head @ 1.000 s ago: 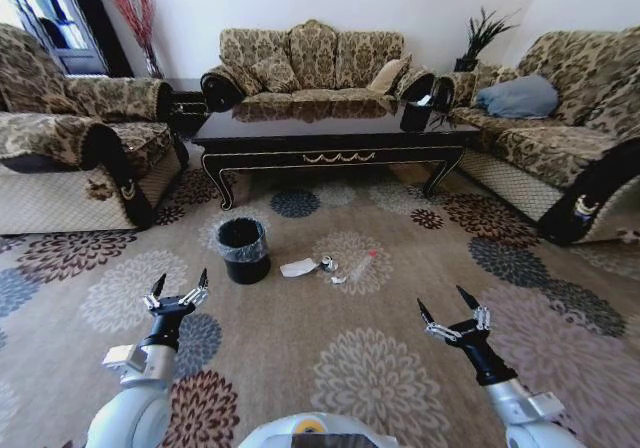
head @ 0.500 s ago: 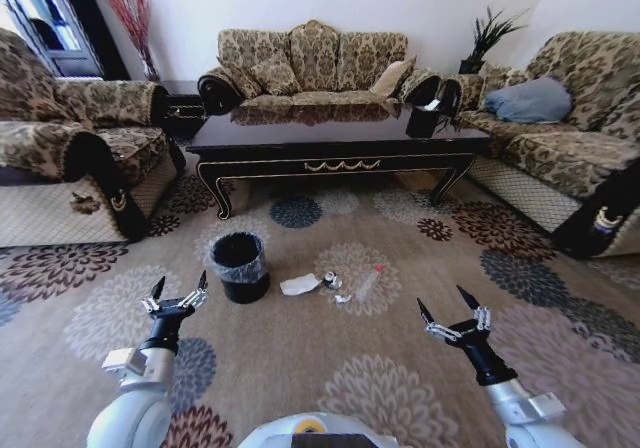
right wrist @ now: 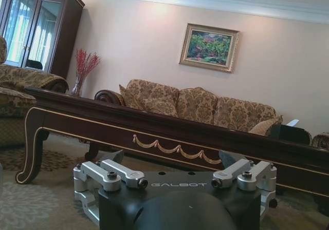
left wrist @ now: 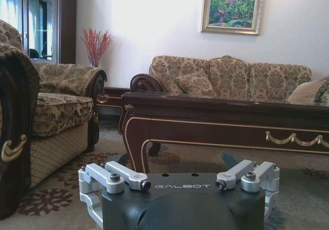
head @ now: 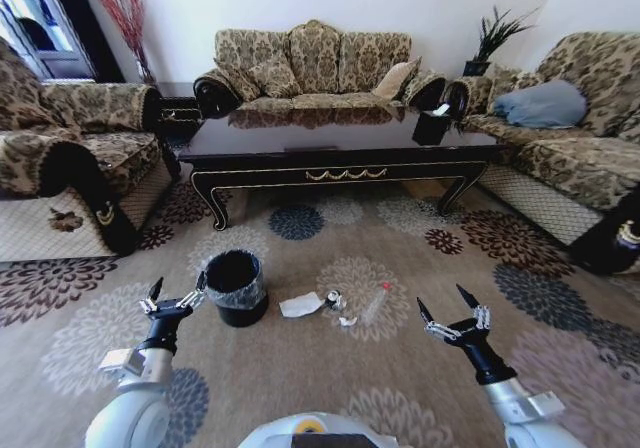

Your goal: Move to the front of the table and pick up the trash from the floor, then place it into the trash bin.

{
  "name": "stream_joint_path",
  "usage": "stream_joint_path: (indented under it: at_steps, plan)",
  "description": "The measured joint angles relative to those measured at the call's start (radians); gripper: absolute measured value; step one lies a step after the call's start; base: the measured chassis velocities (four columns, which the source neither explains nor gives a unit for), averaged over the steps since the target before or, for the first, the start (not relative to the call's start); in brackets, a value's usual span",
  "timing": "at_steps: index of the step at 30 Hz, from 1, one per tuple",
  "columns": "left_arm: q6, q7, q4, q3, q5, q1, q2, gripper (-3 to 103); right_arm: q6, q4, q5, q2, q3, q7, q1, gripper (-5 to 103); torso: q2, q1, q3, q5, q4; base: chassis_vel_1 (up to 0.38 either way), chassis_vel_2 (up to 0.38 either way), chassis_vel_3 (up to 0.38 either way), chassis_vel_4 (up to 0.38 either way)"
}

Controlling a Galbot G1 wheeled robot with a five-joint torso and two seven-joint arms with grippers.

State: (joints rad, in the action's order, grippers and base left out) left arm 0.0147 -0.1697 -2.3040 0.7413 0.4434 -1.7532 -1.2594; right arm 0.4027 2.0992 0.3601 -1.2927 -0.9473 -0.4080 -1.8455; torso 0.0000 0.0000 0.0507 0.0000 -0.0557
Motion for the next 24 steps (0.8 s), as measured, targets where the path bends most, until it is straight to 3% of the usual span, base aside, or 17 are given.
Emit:
stream_joint_path:
  at_steps: [6,14,18,19,23,24]
  plan:
    - [0.011,-0.007,0.010,-0.001,0.000,0.004,0.002,100,0.000,0.000,0.000,0.000,0.000,0.004,0.000,100,0.000,0.000,0.000,-0.0001,-0.0002,-0.165,0.164,0.164,-0.183]
    - [0.059,-0.030,0.028,0.009,0.025,-0.013,0.007,100,0.004,0.008,-0.005,-0.001,0.004,0.072,0.006,100,0.000,0.000,0.000,0.0000,0.0000,-0.139,0.133,0.129,-0.140]
    - [0.172,-0.086,-0.010,0.032,0.020,-0.072,0.029,100,0.011,0.000,-0.019,-0.005,0.004,0.092,0.009,100,0.000,0.000,0.000,0.0001,0.0001,-0.030,0.034,0.026,-0.052]
    - [0.172,-0.086,-0.010,0.032,0.020,-0.072,0.029,100,0.011,0.000,-0.019,-0.005,0.004,0.092,0.009,100,0.000,0.000,0.000,0.0001,0.0001,0.000,0.000,0.000,0.000]
    - [0.275,-0.120,0.025,0.061,0.065,-0.070,0.094,100,0.026,-0.018,-0.032,-0.012,0.003,0.093,0.006,100,0.000,0.000,0.000,-0.0002,0.0002,0.000,0.000,0.000,0.000]
    - [0.275,-0.120,0.025,0.061,0.065,-0.070,0.094,100,0.026,-0.018,-0.032,-0.012,0.003,0.093,0.006,100,0.000,0.000,0.000,-0.0002,0.0002,0.000,0.000,0.000,0.000]
